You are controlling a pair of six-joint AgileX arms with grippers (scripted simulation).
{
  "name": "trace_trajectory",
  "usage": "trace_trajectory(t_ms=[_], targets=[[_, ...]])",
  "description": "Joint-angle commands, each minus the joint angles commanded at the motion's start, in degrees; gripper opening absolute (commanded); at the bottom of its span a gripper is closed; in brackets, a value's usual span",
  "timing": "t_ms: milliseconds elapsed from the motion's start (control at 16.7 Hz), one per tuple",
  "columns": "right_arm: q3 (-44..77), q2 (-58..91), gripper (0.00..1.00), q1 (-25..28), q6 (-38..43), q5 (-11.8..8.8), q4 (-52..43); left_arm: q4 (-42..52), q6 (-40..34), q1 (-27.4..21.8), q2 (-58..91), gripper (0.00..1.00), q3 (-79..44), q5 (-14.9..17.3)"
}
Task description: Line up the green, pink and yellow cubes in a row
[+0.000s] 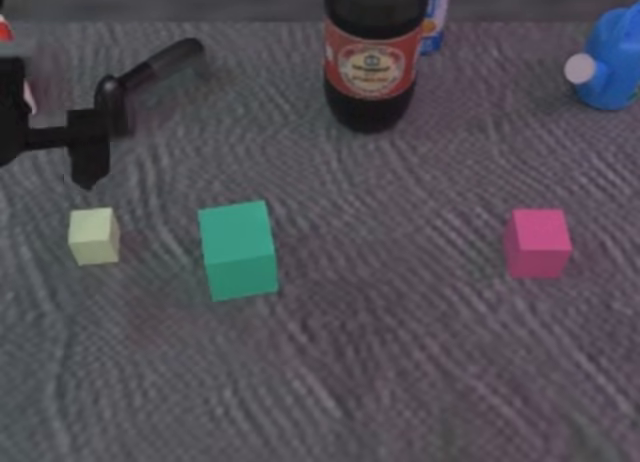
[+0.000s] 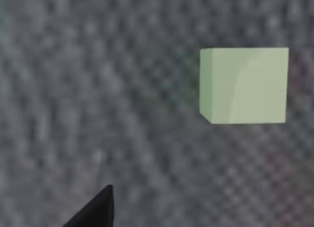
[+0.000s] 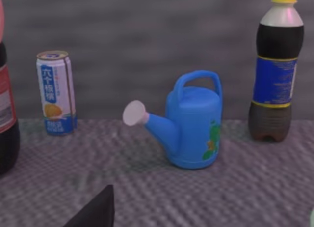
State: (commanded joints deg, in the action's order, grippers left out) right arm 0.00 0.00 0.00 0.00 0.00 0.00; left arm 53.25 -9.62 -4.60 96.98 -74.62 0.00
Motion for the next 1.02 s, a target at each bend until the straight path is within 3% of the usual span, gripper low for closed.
trace_trajectory(t_ms=[420,840,1020], targets=[[0.0,0.0,1.00,0.0,0.0,0.0,0.0,10.8,-2.2,-1.0,20.6,1.00,-17.6,0.1],[0.0,0.0,1.00,0.0,0.0,0.0,0.0,11.1,-2.2,-0.7,21.6,1.00,-18.4,0.1],[0.0,0.0,1.00,0.0,0.0,0.0,0.0,7.0,-2.1,-0.9,23.3,1.00,-15.7,0.1]])
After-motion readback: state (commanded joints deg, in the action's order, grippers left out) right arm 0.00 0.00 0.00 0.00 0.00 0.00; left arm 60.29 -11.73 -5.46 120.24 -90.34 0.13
